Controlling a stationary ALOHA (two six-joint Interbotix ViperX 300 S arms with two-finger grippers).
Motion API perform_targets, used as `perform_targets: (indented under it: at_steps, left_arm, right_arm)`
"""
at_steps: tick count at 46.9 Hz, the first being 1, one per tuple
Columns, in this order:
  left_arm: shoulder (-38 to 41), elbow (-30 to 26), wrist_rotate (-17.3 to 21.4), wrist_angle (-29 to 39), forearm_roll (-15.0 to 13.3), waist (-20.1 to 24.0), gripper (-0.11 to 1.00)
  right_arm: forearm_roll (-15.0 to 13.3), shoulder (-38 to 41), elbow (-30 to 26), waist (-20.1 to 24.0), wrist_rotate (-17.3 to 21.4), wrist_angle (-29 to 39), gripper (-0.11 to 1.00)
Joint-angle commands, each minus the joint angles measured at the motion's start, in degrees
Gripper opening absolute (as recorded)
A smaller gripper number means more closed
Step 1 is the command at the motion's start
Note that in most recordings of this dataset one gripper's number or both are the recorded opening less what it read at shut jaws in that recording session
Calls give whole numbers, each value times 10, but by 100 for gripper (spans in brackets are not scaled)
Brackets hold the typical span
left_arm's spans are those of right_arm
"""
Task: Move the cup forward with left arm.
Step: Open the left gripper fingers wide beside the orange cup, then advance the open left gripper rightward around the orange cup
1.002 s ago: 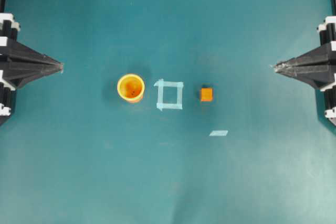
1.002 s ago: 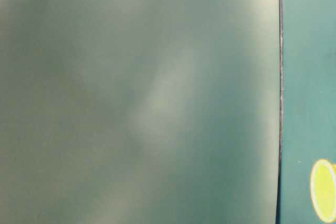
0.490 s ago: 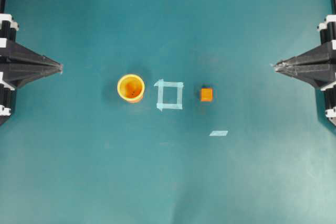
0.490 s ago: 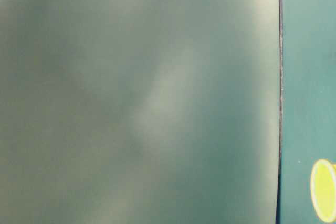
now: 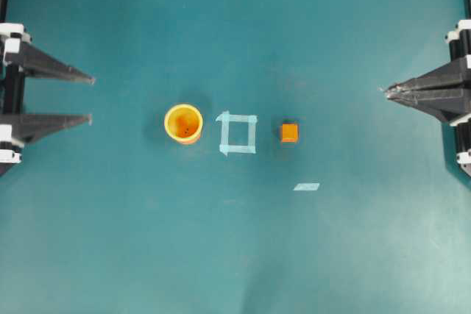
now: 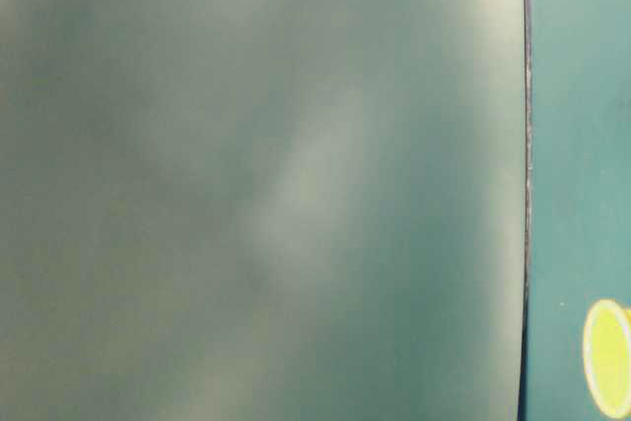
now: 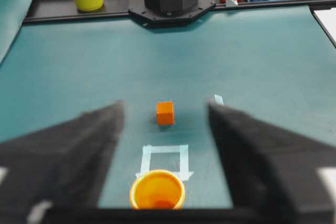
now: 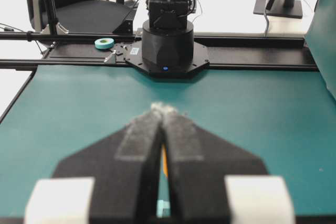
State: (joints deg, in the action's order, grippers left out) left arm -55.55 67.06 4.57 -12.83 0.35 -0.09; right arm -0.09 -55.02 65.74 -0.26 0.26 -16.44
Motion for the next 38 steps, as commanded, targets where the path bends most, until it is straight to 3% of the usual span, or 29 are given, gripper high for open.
perform_targets:
  at_steps: [1, 10, 24, 38]
  left_arm:
    - [9, -8, 0, -2, -1, -1, 71]
    - [36, 4, 2, -18, -1, 0, 69]
    - [106, 53, 6, -142, -3, 12, 70]
    - [186, 56, 5, -153, -3, 40, 76]
  right_arm:
    - [1, 2, -19, -1, 0, -3, -1]
    - [0, 1, -21, -1, -3, -2, -1]
    - [0, 1, -25, -1, 0, -2, -1]
    - [0, 0, -32, -1, 0, -3, -1]
